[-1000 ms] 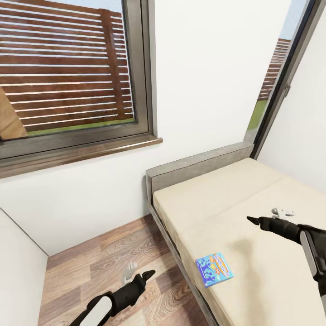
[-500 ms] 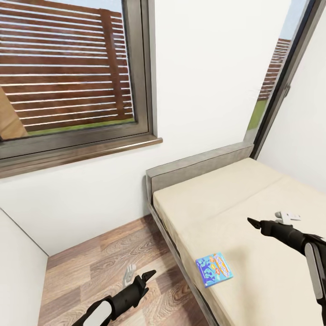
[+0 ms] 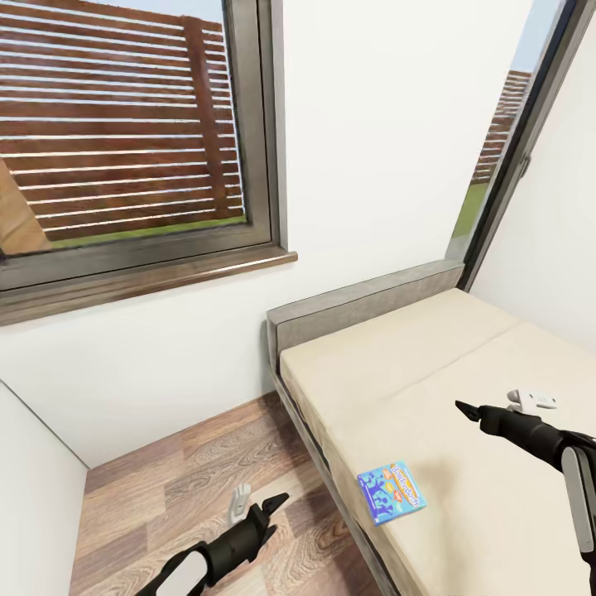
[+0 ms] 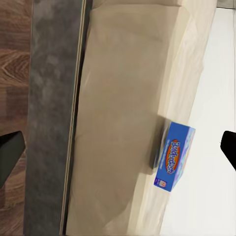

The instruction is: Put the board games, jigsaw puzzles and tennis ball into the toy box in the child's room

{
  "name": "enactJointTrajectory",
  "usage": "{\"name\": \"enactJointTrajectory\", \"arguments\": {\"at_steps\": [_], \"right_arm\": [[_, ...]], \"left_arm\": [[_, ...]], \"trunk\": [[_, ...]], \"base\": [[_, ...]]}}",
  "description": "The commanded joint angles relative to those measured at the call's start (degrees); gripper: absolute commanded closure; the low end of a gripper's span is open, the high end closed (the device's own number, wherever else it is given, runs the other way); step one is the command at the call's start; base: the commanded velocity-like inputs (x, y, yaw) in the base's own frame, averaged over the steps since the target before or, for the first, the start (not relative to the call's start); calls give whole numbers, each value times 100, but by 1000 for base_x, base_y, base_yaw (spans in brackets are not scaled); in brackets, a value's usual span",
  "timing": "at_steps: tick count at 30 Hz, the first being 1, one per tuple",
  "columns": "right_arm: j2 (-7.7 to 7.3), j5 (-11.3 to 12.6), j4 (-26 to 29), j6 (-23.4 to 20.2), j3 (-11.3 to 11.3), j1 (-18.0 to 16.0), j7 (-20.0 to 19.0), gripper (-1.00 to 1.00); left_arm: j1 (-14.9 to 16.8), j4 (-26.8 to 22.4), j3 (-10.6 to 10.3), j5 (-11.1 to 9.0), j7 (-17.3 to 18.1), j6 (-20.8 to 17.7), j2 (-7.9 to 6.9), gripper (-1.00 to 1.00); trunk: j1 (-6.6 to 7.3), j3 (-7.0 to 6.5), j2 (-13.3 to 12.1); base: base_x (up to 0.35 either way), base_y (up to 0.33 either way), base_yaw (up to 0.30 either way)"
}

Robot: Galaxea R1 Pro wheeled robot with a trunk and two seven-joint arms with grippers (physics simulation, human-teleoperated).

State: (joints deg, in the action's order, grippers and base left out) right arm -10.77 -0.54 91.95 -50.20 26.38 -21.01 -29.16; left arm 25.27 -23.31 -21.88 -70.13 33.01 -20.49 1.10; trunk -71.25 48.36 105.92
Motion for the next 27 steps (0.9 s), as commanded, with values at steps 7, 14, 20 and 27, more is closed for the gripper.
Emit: {"name": "enactJointTrajectory", "arguments": {"at_steps": [7, 14, 20, 27], "right_arm": [[32, -19, 30, -72, 19, -1, -10, -100], [42, -23, 37, -86, 22, -1, -5, -100], [44, -24, 40, -91, 24, 0, -3, -100], [16, -25, 41, -94, 26, -6, -2, -100]], "left_arm": [[39, 21, -42, -34, 104, -27, 61, -100], [64, 21, -50, -24, 137, -26, 80, -100], [88, 20, -56, 4, 149, -25, 86, -100], [212, 20, -57, 304, 161, -40, 91, -100]], "trunk": [[1, 5, 2], [1, 5, 2], [1, 5, 2], [1, 5, 2]], "base": [[0, 0, -85], [0, 0, -201], [0, 0, -249], [0, 0, -268]]}}
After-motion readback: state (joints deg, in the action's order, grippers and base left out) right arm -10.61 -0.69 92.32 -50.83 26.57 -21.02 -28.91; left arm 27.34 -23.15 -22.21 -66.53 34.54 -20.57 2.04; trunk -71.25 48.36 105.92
